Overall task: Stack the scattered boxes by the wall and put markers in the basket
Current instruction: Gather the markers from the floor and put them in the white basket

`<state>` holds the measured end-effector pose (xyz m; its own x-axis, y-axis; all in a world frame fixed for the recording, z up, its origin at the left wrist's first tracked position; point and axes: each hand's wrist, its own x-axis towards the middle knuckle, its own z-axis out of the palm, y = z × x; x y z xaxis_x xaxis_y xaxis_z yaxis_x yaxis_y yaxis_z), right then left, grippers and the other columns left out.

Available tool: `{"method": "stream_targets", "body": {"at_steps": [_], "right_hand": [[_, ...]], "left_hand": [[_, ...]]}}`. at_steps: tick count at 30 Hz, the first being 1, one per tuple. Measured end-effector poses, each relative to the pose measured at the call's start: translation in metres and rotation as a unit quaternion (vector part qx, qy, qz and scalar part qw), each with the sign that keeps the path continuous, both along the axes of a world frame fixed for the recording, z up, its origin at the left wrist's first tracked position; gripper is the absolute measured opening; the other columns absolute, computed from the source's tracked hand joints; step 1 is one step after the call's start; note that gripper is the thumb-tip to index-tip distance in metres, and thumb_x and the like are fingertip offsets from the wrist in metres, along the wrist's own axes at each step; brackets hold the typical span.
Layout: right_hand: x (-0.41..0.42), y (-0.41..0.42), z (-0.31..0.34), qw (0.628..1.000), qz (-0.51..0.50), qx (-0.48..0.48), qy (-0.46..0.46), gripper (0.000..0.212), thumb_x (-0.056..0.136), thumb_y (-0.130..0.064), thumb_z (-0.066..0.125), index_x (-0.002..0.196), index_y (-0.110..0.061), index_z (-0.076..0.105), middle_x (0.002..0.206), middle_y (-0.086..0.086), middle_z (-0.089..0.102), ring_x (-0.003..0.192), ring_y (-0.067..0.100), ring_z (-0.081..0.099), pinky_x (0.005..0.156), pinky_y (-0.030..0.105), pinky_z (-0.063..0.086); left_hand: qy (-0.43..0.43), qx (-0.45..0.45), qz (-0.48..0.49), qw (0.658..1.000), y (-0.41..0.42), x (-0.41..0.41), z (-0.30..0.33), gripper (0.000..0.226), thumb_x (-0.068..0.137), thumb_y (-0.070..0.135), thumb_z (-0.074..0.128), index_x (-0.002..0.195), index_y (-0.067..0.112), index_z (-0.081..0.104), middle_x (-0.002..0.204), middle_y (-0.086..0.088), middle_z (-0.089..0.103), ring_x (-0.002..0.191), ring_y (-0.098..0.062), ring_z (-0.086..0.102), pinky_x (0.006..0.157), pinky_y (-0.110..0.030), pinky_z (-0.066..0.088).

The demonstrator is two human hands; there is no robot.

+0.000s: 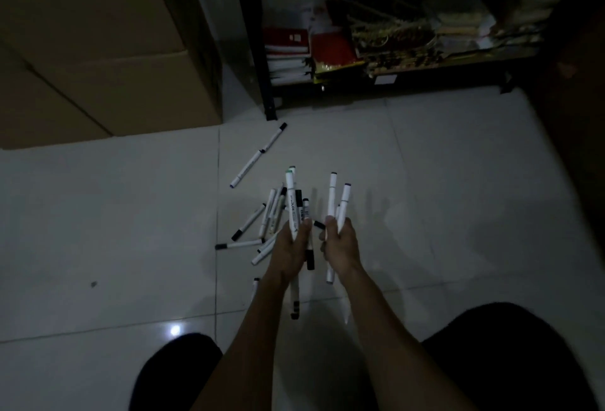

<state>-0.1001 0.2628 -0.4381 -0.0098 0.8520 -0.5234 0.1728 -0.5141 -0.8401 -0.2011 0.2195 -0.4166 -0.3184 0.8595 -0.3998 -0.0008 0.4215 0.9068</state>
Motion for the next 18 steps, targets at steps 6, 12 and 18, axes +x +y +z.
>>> {"method": "stream_targets", "body": {"at_steps": [6,12,18], "right_hand": [[0.01,0.033,0.183,0.999,0.009,0.025,0.022,0.025,0.103,-0.038,0.045,0.1,-0.014,0.051,0.072,0.003,0.057,0.052,0.014,0.05,0.049,0.027,0.04],[0.014,0.079,0.384,0.996,0.0,0.064,0.069,0.02,0.104,-0.034,0.046,0.099,-0.016,0.052,0.069,0.003,0.056,0.049,0.012,0.048,0.046,0.025,0.04],[0.02,0.13,0.538,0.99,0.005,0.105,0.096,0.024,0.104,-0.033,0.045,0.109,-0.011,0.054,0.068,0.004,0.056,0.05,0.011,0.049,0.045,0.023,0.04]], "left_hand": [[0.013,0.018,-0.003,1.0,0.029,0.008,0.178,0.027,0.1,0.033,0.051,0.079,0.016,0.053,0.064,0.0,0.05,0.058,-0.011,0.049,0.059,-0.027,0.043],[0.025,0.061,-0.011,0.998,0.077,0.013,0.369,0.029,0.099,0.039,0.051,0.081,0.017,0.056,0.065,0.002,0.052,0.057,-0.006,0.05,0.057,-0.021,0.044],[0.044,0.095,-0.01,0.994,0.133,0.014,0.516,0.036,0.1,0.037,0.05,0.093,0.003,0.063,0.075,-0.006,0.06,0.067,-0.011,0.058,0.06,-0.021,0.047]]}}
